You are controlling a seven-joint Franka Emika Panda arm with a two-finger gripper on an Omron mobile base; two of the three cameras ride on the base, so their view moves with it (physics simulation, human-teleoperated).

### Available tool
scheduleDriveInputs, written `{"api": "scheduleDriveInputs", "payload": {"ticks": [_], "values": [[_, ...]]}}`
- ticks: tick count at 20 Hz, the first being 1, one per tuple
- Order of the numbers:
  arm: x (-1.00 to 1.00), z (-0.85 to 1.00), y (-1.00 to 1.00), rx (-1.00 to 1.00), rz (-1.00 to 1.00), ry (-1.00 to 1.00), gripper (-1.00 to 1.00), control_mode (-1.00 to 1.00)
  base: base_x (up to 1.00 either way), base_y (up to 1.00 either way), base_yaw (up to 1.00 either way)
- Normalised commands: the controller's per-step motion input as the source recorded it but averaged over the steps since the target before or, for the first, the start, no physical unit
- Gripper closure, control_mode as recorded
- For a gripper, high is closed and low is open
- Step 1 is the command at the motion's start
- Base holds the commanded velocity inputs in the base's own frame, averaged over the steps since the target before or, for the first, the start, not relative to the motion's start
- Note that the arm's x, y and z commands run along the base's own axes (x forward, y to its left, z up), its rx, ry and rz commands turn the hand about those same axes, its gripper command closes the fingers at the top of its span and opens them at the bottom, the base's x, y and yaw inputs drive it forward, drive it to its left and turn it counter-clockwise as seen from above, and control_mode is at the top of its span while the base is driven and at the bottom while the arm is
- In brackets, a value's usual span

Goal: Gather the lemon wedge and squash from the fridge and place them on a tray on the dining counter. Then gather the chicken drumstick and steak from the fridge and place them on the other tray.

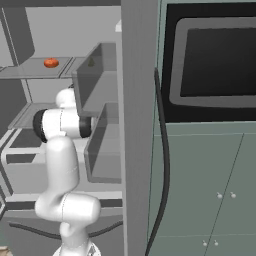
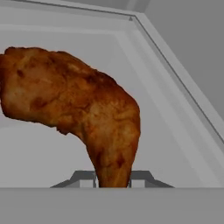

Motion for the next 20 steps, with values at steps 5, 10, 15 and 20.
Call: {"api": "scheduleDriveInputs", "payload": {"ticks": [5, 10, 15, 20], "values": [[-0.6, -0.06, 0.01, 0.0, 0.0, -0.03, 1.0, -1.0, 0.0, 0.0, 0.0], [-0.59, 0.12, 0.02, 0.0, -0.06, 0.0, 1.0, -1.0, 0.0, 0.0, 0.0], [-0.56, 0.49, 0.0, 0.0, -0.06, 0.0, 1.0, -1.0, 0.0, 0.0, 0.0], [-0.7, 0.49, 0.0, 0.02, -0.11, 0.01, 1.0, -1.0, 0.0, 0.0, 0.0]]}}
